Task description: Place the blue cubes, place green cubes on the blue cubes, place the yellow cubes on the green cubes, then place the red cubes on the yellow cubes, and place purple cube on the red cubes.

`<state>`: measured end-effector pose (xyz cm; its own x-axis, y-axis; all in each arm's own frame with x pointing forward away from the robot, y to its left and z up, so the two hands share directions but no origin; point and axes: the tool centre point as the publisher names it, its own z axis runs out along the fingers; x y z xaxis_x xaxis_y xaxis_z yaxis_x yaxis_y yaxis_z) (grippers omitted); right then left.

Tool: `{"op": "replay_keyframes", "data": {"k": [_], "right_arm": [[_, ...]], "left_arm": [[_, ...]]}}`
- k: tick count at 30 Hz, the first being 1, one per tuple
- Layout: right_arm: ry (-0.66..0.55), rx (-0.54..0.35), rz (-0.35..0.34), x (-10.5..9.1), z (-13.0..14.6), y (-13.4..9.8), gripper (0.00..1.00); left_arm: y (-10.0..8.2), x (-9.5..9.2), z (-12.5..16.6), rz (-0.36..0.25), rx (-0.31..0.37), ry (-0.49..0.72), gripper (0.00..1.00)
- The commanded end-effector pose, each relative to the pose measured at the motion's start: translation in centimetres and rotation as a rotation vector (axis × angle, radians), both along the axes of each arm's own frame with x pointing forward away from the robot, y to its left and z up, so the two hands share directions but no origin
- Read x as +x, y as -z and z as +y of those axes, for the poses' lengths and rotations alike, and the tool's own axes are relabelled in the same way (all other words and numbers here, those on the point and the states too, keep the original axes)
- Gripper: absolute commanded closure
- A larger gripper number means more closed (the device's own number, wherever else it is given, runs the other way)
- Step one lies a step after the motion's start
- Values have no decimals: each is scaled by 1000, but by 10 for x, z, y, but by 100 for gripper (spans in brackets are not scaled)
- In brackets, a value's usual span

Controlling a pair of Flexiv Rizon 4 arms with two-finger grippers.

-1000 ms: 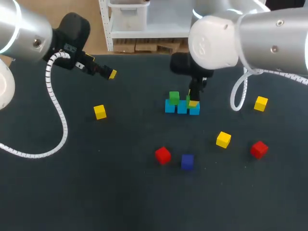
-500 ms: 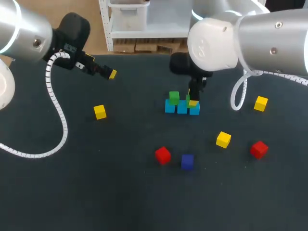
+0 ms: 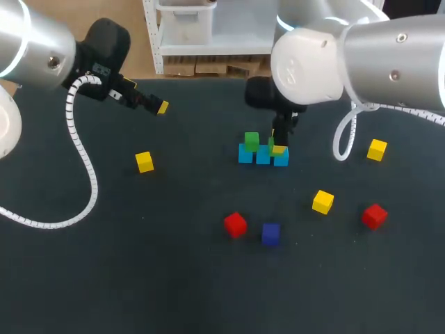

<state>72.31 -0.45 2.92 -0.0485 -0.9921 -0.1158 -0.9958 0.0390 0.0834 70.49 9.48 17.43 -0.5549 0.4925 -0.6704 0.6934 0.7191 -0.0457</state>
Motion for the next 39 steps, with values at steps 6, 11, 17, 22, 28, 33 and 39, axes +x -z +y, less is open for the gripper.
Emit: {"op": "replay_keyframes", "data": {"k": [6, 11, 17, 22, 28, 33, 39], "right_arm": [[6, -3, 0, 3, -1, 0, 88], [8, -3, -1, 4, -1, -1, 86], [8, -8, 4, 4, -1, -1, 82], [11, -9, 9, 3, 0, 0, 76], [13, -5, 15, 2, 1, 0, 69], [14, -6, 15, 1, 0, 0, 62], [6, -11, 6, 0, 1, 1, 10]], "left_arm": [[1, 1, 1, -1, -2, 2, 0], [1, 1, 1, -1, -2, 2, 0], [1, 1, 1, -1, -2, 2, 0], [1, 1, 1, -1, -2, 2, 0], [1, 1, 1, -1, -2, 2, 0], [1, 1, 1, -1, -2, 2, 0], [1, 1, 1, -1, -2, 2, 0]]}}
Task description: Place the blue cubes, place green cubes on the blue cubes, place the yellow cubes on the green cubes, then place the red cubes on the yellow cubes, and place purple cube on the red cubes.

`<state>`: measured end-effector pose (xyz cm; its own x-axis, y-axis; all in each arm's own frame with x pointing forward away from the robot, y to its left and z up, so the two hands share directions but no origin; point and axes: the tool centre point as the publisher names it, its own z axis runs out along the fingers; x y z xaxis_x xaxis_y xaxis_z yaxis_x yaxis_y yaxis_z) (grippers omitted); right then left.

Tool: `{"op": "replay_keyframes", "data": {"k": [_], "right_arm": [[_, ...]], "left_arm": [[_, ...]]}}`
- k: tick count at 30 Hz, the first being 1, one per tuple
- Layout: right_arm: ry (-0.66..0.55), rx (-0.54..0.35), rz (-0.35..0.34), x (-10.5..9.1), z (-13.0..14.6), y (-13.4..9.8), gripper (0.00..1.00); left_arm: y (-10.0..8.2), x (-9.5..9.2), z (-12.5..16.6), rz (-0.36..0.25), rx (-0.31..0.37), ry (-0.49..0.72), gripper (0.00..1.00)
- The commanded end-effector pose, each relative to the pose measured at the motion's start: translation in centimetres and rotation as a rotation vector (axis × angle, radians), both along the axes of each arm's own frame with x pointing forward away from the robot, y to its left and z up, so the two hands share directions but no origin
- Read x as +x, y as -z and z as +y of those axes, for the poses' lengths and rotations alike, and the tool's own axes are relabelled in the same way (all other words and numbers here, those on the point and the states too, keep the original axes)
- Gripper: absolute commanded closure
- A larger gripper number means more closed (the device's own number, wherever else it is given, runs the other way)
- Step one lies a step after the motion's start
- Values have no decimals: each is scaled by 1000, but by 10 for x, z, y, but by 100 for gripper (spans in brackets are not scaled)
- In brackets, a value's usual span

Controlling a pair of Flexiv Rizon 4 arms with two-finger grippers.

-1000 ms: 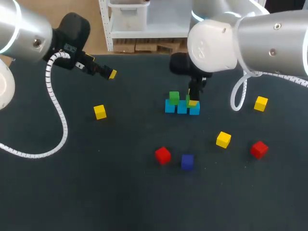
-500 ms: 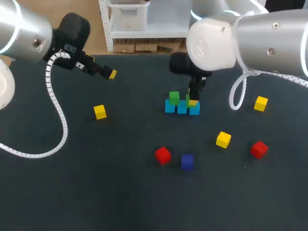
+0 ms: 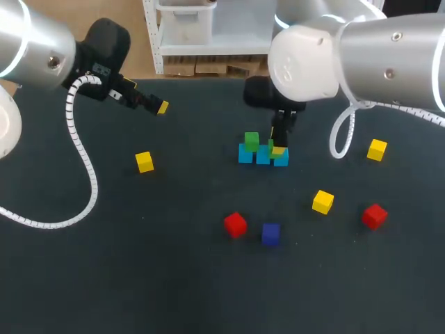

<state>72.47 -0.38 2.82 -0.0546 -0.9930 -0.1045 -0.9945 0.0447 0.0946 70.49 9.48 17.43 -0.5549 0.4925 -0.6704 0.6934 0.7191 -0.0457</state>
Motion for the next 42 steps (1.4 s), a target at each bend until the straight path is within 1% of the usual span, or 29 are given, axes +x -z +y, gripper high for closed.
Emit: {"op": "replay_keyframes", "data": {"k": [1, 2, 4, 6, 8, 9, 10, 11, 13, 15, 18, 23, 42], "right_arm": [[1, 0, -6, -2, 0, 0, 5], [2, 0, -7, -2, 0, 0, 0], [6, 1, -6, -2, 0, 0, 0], [10, 1, -8, -2, 0, 0, 4], [11, 0, -10, -2, 0, 0, 29], [11, 0, -12, -2, 0, 1, 44], [11, -1, -14, -1, 0, 1, 51], [11, -4, -19, -1, 0, 1, 52], [11, -6, -23, -1, 0, 1, 61], [11, -8, -27, 0, 0, 1, 66], [12, -8, -29, 0, 0, 2, 67], [10, -8, -27, 0, 0, 2, 64], [29, -5, -35, 1, 3, 1, 65]], "left_arm": [[1, 1, 1, -1, -2, 2, 0], [1, 1, 1, -1, -2, 2, 0], [1, 1, 1, -1, -2, 2, 0], [1, 1, 1, -1, -2, 2, 0], [1, 1, 1, -1, -2, 2, 0], [1, 1, 1, -1, -2, 2, 0], [1, 1, 1, -1, -2, 2, 0], [1, 1, 1, -1, -2, 2, 0], [1, 1, 1, -1, -2, 2, 0], [1, 1, 1, -1, -2, 2, 0], [1, 1, 1, -1, -2, 2, 0], [1, 1, 1, -1, -2, 2, 0], [1, 1, 1, -1, -2, 2, 0]]}}
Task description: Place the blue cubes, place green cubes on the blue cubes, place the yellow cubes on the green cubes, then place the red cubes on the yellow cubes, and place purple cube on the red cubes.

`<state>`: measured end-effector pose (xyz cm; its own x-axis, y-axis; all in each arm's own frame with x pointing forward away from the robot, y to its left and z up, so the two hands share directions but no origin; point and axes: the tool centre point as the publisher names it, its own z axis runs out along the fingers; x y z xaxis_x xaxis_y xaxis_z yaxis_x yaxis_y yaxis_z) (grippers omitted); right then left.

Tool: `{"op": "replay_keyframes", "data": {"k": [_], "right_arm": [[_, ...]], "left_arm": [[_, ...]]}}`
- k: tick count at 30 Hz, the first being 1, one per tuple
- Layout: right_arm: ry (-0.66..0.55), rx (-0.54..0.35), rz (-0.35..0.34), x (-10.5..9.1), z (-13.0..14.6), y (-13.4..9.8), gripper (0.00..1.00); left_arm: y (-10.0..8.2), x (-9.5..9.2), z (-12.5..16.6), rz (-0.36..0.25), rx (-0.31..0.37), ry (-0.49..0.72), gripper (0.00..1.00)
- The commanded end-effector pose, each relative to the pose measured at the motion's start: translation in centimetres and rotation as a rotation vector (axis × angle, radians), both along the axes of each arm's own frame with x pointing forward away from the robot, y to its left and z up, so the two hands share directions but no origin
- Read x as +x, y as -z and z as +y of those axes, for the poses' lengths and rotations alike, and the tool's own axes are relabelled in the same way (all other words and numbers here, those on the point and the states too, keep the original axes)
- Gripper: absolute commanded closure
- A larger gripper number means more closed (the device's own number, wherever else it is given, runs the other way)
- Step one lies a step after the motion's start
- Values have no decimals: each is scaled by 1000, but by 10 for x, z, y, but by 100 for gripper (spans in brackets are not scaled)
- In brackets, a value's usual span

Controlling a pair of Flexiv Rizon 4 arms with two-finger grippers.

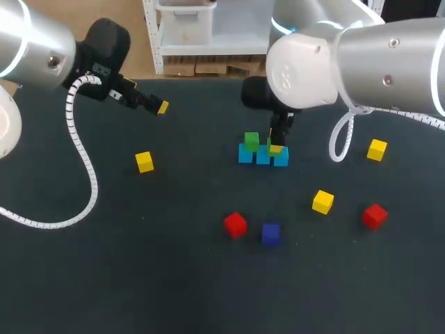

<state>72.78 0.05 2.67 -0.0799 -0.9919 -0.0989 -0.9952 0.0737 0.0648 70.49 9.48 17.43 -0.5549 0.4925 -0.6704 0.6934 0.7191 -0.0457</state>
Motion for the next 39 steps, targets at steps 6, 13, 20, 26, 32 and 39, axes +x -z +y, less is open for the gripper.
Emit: {"op": "replay_keyframes", "data": {"k": [6, 13, 20, 26, 32, 39], "right_arm": [[2, 1, -6, -2, -3, 0, 64], [4, -3, -12, 0, -5, -1, 63], [-2, -6, -16, 2, -5, -1, 60], [-3, -7, -16, 2, -6, 0, 52], [-3, -4, -21, 3, -6, 0, 11], [57, 47, -63, 12, -15, -18, 0]], "left_arm": [[1, 1, 1, -1, -2, 2, 0], [1, 1, 1, -1, -2, 2, 0], [1, 1, 1, -1, -2, 2, 0], [1, 1, 1, -1, -2, 2, 0], [1, 1, 1, -1, -2, 2, 0], [1, 1, 1, -1, -2, 2, 0]]}}
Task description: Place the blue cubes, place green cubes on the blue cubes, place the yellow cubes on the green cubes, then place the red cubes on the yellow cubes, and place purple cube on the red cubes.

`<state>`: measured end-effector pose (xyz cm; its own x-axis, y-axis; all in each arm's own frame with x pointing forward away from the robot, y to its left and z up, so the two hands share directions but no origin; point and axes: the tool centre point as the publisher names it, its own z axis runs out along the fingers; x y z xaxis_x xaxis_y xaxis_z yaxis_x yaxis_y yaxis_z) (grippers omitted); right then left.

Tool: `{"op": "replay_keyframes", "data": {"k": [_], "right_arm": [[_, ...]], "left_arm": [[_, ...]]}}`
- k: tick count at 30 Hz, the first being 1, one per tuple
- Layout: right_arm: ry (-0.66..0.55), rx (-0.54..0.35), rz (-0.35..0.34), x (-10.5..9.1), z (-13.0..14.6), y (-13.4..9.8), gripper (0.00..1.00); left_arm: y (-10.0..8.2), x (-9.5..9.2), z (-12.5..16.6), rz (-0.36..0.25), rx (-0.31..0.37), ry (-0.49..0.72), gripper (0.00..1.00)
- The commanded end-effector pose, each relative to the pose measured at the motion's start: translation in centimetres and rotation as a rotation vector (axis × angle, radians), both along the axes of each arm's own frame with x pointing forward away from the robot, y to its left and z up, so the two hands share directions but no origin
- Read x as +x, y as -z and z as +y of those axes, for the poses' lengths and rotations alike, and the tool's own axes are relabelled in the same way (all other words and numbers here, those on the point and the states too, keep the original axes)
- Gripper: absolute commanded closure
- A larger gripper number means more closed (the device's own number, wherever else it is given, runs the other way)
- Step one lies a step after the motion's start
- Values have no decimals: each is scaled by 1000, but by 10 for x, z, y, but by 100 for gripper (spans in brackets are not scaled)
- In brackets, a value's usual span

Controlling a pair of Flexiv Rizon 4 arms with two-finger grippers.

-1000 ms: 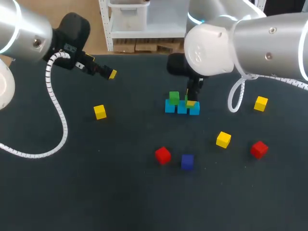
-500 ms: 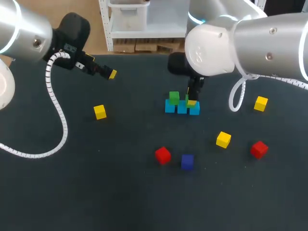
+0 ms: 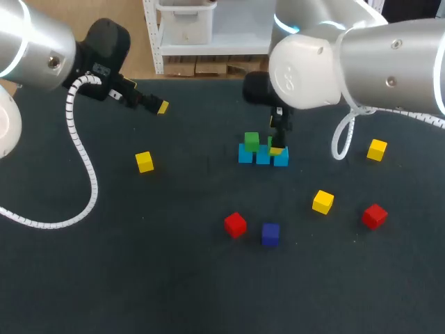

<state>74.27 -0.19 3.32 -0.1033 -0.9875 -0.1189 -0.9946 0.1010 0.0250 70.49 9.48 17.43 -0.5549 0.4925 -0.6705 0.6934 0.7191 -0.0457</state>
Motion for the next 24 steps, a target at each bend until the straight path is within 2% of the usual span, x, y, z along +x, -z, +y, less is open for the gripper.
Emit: {"op": "replay_keyframes", "data": {"k": [1, 12, 22, 24], "right_arm": [[46, 38, -26, -1, -17, -14, 0], [226, 169, -111, 12, -49, -50, 0], [402, 298, -245, 20, -82, -84, 0], [446, 346, -261, 20, -89, -91, 0]], "left_arm": [[1, 1, 1, -1, -2, 2, 0], [1, 1, 1, -1, -2, 2, 0], [1, 1, 1, -1, -2, 2, 0], [1, 1, 1, -1, -2, 2, 0]]}}
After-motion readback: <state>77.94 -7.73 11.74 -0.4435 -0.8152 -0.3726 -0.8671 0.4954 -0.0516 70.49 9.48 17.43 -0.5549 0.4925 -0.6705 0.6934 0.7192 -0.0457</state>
